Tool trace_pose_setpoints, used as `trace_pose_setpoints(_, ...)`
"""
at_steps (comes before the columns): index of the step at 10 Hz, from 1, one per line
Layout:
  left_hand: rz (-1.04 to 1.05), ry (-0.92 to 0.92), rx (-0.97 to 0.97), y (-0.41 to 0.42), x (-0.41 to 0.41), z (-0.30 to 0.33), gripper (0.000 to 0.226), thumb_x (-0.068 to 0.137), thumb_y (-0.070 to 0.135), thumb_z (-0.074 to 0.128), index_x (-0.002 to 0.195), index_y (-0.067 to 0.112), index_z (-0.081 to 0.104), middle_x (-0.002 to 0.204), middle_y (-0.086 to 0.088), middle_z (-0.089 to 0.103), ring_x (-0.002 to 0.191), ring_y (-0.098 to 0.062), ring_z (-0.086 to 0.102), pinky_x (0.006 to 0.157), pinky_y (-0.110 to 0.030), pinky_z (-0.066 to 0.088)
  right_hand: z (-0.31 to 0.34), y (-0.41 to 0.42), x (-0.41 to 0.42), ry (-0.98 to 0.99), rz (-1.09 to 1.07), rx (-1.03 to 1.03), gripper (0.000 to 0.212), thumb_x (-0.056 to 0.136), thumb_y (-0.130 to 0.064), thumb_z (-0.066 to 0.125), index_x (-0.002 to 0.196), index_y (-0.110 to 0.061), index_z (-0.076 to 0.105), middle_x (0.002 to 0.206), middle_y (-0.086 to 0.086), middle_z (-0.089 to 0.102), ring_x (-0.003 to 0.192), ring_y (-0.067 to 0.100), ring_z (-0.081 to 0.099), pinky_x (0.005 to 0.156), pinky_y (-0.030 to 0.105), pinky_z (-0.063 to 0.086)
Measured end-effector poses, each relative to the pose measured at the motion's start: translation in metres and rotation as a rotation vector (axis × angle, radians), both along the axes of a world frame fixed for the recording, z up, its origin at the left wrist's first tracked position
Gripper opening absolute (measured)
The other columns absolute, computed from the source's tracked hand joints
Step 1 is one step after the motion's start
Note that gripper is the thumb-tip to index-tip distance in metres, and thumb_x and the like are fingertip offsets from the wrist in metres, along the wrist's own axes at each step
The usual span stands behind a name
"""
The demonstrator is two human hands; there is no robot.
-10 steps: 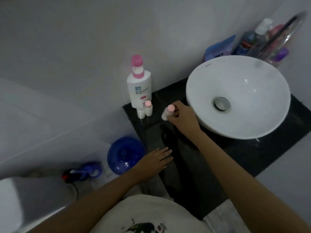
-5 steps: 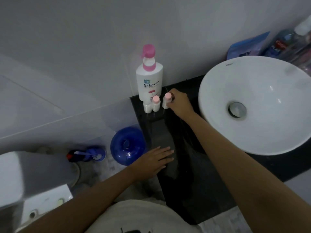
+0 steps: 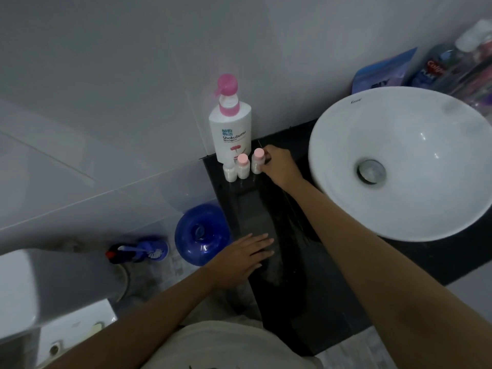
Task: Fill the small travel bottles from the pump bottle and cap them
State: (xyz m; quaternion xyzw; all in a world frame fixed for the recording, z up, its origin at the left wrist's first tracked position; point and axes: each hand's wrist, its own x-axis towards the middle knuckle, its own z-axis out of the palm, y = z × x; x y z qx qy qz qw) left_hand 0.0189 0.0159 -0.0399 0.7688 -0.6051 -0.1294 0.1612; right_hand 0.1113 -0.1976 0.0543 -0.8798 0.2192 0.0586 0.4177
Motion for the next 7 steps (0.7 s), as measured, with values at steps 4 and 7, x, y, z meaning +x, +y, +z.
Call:
trace_pose_setpoints(4, 0.006, 0.024, 0.018, 0.001, -0.001, 0.004, 0.044, 0.097, 0.026, 0.046, 0.14, 0.021, 0.04, 0.153, 0.0, 0.032, 0.142, -0.01, 0.01, 0.115, -0.037, 0.002, -0.001, 0.0, -0.012, 0.054, -0.021, -0.064, 0.03, 0.084, -0.009, 0.063, 0.113, -0.002, 0.059, 0.107, 0.018, 0.064, 0.097, 0.029, 0.062, 0.088, 0.04, 0.051)
trace_pose_setpoints(7, -0.024, 0.028, 0.08, 0.0, 0.0, 0.01, 0.046, 0.098, 0.025, 0.044, 0.142, 0.02, 0.036, 0.155, 0.0, 0.028, 0.141, -0.008, 0.003, 0.114, -0.033, -0.002, 0.002, 0.012, -0.013, 0.072, -0.033, -0.063, 0.02, 0.087, -0.012, 0.058, 0.105, -0.002, 0.06, 0.105, 0.018, 0.065, 0.094, 0.028, 0.062, 0.088, 0.042, 0.051)
